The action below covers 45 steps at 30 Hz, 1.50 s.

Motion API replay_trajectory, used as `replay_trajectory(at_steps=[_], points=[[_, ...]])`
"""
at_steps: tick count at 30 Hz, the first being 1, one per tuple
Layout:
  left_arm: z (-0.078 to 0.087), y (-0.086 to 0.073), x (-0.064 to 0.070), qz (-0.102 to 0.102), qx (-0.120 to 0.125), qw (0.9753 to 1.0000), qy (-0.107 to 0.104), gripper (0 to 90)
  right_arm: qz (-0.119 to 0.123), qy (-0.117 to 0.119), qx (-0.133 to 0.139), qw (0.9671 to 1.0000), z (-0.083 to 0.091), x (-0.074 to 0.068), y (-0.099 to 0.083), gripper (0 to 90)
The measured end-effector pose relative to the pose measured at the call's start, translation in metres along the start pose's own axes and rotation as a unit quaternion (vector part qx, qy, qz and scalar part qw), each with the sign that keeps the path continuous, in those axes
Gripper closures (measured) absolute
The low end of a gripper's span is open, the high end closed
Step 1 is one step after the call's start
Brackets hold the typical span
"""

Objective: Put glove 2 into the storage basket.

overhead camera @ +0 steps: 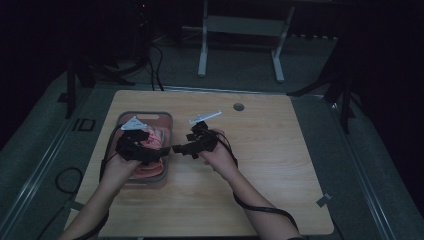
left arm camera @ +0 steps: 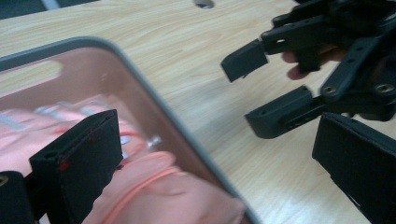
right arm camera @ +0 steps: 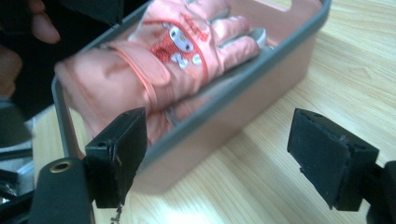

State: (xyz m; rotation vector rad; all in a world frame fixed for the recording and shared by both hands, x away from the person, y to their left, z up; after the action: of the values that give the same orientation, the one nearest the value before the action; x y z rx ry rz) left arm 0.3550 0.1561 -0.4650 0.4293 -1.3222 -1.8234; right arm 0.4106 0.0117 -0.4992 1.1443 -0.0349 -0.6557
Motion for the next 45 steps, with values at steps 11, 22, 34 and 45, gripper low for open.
replay_trajectory(at_steps=[11, 22, 34, 45], points=[[-0.013, -0.004, 0.032, -0.025, 0.001, 0.9990, -0.037, 2.2, 0.007, 0.008, 0.000, 0.9999, 0.026, 0.008, -0.019, 19.2], [-0.027, -0.011, 0.073, -0.051, -0.006, 0.9952, -0.084, 2.2, 0.022, 0.006, -0.009, 0.9997, 0.051, 0.020, -0.040, 18.5], [-0.041, -0.027, 0.112, -0.079, -0.018, 0.9882, -0.130, 2.2, 0.016, 0.008, 0.006, 0.9998, 0.073, 0.032, -0.061, 18.3], [-0.059, -0.059, 0.138, -0.113, -0.040, 0.9754, -0.185, 2.2, 0.013, 0.000, -0.001, 0.9999, 0.087, 0.046, -0.092, 18.1]])
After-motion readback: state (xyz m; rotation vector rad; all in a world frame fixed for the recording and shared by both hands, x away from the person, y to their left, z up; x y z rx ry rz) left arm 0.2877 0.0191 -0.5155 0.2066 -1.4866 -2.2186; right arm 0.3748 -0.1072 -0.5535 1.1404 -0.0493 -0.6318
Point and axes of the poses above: each handheld gripper's, and its own axes: z roughly backward along the jaws, y roughly out of its top, x roughly to its right, the point moved 6 cm from there along -z, roughly forward along the jaws, and after that the axes turned 14 degrees about x, right-handed, at the moved point
